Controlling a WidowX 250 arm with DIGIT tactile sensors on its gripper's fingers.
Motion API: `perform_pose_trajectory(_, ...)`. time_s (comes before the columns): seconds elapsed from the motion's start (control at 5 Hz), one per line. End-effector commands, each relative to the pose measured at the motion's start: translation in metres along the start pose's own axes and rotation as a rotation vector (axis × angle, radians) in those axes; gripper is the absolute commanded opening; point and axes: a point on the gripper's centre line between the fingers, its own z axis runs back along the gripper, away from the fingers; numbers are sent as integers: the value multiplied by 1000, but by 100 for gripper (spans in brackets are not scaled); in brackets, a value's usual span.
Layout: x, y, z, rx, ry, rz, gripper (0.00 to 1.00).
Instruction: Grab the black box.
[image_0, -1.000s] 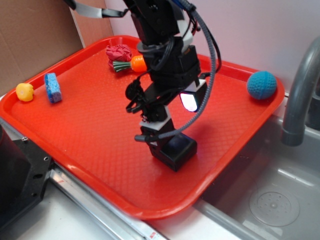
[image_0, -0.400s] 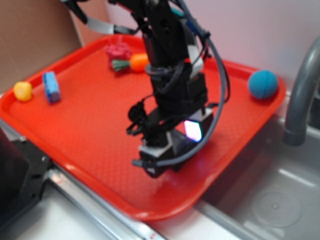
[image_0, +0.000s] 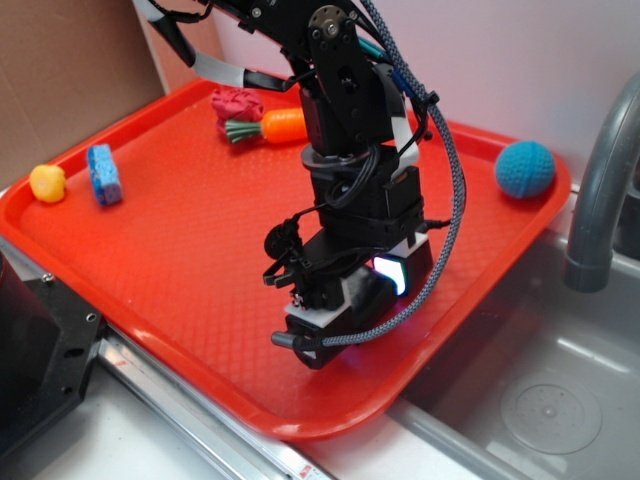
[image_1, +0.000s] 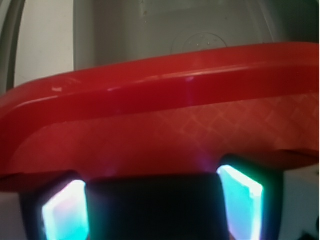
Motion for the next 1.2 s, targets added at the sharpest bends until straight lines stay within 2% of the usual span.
perform_pose_trajectory(0.0, -10, -17, 6, 53, 38, 68, 0)
perform_pose_trajectory(0.2, -12, -15, 26, 134, 20, 105, 0)
perform_pose_trajectory(0.4, -25, -16, 60, 218, 5, 256, 0)
perform_pose_trajectory(0.6, -67, -22, 98, 229, -64, 506, 0)
perform_pose_trajectory(0.8, -101, -36, 123, 243, -187, 752, 0)
perform_pose_trajectory(1.0, -123, -46, 142, 275, -276, 980, 0)
